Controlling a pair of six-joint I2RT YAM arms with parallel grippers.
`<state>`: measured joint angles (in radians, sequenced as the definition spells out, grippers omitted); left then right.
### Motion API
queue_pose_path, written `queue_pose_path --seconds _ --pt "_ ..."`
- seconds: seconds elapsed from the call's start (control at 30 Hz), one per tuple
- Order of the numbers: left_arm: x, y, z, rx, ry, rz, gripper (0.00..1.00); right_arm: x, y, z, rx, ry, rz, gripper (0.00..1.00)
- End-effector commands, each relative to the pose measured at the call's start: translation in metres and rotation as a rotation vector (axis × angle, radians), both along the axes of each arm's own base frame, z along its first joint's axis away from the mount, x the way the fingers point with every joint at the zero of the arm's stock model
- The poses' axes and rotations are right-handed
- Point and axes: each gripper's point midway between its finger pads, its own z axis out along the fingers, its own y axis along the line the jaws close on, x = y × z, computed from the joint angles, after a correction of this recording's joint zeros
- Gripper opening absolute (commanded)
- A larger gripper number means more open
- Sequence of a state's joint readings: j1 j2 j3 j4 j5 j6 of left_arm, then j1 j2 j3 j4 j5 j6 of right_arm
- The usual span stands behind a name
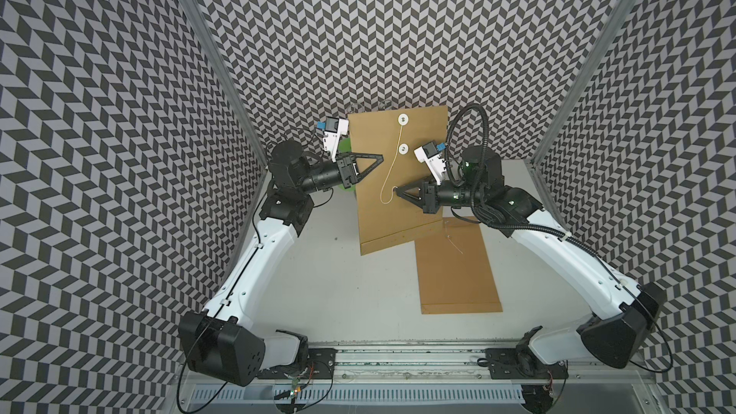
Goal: Close the mouth of the file bag
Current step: Close the file bag.
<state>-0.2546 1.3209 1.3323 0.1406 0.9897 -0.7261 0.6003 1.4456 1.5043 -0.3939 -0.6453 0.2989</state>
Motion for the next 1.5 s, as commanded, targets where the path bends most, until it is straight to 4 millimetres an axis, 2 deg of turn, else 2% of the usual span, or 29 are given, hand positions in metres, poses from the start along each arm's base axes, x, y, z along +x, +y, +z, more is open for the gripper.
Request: queue_pose_path --seconds 0.0,0.8,1.27,1.47 --pt "-0.024 0.0 0.034 -0.016 -0.118 -0.033 0.0 0.004 -0.015 0.022 0.006 -0.068 -0.052 0.0" --pt "-0.028 -0.002 0.033 0.003 -0.139 -0.045 0.0 0.039 -0.058 0.019 -0.027 -0.051 -0.214 0.0" --pt "-0.033 -0.004 0.035 0.0 -0.148 -0.056 0.0 0.052 -0.075 0.027 -0.02 -0.059 -0.281 0.0" --pt "-0.033 -0.005 0.031 0.002 -0.139 -0.058 0.0 0.065 -0.09 0.023 -0.034 -0.039 -0.348 0.0"
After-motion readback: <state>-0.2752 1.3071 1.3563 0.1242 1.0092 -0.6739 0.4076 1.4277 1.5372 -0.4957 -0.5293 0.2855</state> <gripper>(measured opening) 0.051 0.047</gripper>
